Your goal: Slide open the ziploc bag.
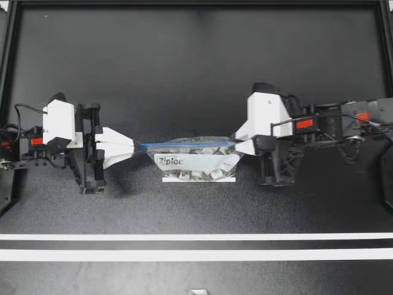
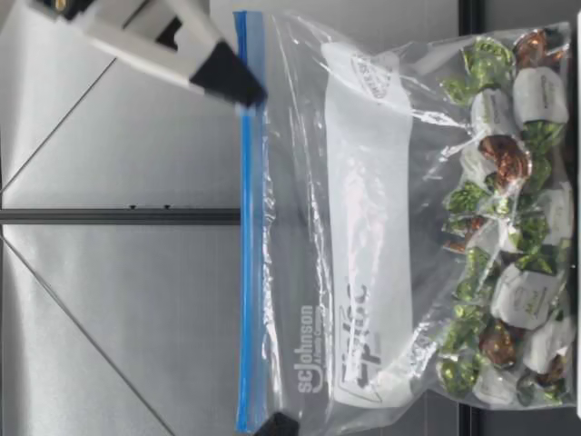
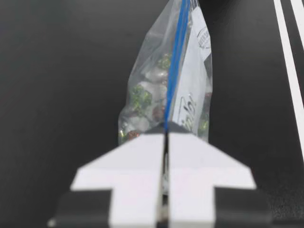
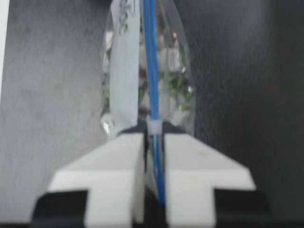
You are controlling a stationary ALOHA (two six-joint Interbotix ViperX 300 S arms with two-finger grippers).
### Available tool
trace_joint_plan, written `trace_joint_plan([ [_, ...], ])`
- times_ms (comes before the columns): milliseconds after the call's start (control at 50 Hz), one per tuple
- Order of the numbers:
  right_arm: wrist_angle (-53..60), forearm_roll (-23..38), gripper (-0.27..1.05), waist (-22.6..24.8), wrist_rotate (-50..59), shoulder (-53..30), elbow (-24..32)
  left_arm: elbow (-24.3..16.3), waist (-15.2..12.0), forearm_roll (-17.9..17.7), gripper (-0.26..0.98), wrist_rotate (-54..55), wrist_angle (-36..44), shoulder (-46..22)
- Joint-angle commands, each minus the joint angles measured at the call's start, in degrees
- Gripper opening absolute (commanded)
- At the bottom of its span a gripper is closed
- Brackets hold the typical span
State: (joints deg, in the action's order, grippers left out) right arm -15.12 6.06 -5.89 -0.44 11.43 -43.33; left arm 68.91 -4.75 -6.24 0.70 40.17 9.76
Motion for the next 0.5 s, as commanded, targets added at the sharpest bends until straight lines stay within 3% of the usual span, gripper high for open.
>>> trace_joint_plan([
  [0,-0.2,0.1,-0.13,-0.6,0.3,3.0,-0.9,-0.3,-0.2,0.0,-0.2,-0.1,0.3,0.4],
  [480,0.2,0.1,-0.13,-0.9,0.1,6.2,-4.4,-1.1,-0.5,0.0,-0.2,-0.7,0.3,0.5],
])
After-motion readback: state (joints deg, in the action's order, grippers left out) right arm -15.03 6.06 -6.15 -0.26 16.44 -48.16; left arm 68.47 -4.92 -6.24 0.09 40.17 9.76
